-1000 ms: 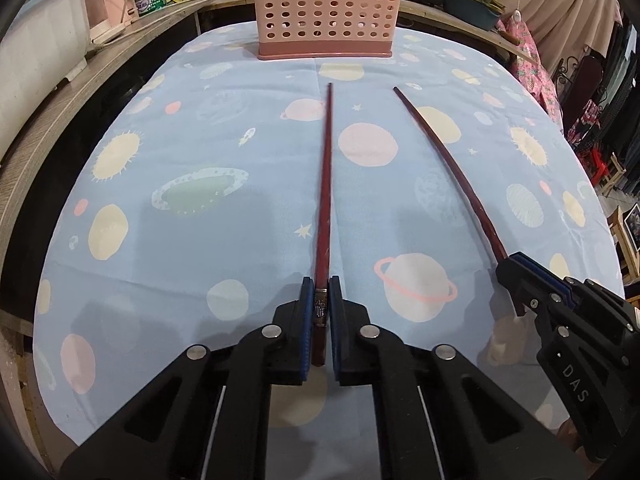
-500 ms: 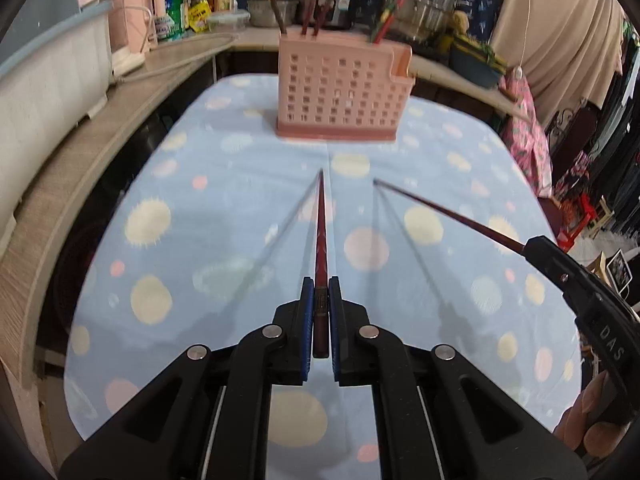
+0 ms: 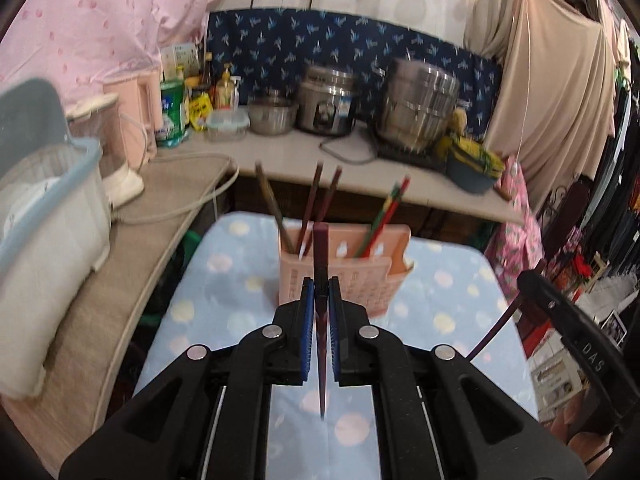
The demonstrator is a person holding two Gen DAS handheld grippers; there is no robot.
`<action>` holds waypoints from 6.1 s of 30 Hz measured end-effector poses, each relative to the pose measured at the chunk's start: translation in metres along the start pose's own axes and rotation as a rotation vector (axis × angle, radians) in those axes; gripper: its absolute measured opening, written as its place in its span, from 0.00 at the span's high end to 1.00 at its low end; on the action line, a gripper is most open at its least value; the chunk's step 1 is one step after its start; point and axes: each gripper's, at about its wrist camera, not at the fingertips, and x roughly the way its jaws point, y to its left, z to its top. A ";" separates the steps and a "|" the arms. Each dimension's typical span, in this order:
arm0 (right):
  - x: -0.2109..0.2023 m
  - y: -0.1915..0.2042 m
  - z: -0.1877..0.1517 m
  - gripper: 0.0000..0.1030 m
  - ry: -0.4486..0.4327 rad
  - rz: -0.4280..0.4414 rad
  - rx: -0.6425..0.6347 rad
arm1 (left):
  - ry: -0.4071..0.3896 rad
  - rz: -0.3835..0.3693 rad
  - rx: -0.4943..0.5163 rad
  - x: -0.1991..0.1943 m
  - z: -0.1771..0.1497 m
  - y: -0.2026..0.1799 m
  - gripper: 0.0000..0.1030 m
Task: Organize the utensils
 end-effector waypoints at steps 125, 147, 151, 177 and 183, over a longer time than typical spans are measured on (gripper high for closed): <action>0.042 -0.008 -0.135 0.06 0.302 -0.227 -0.141 | 0.207 0.282 0.122 0.064 -0.152 -0.001 0.10; 0.049 -0.007 -0.137 0.06 0.316 -0.230 -0.143 | 0.211 0.286 0.107 0.070 -0.150 0.003 0.09; 0.049 -0.007 -0.138 0.06 0.316 -0.231 -0.142 | 0.197 0.294 0.101 0.069 -0.150 0.003 0.09; 0.058 -0.012 -0.141 0.06 0.328 -0.233 -0.122 | 0.226 0.323 0.082 0.081 -0.155 0.007 0.10; 0.060 -0.015 -0.142 0.06 0.331 -0.234 -0.115 | 0.229 0.329 0.087 0.082 -0.155 0.007 0.10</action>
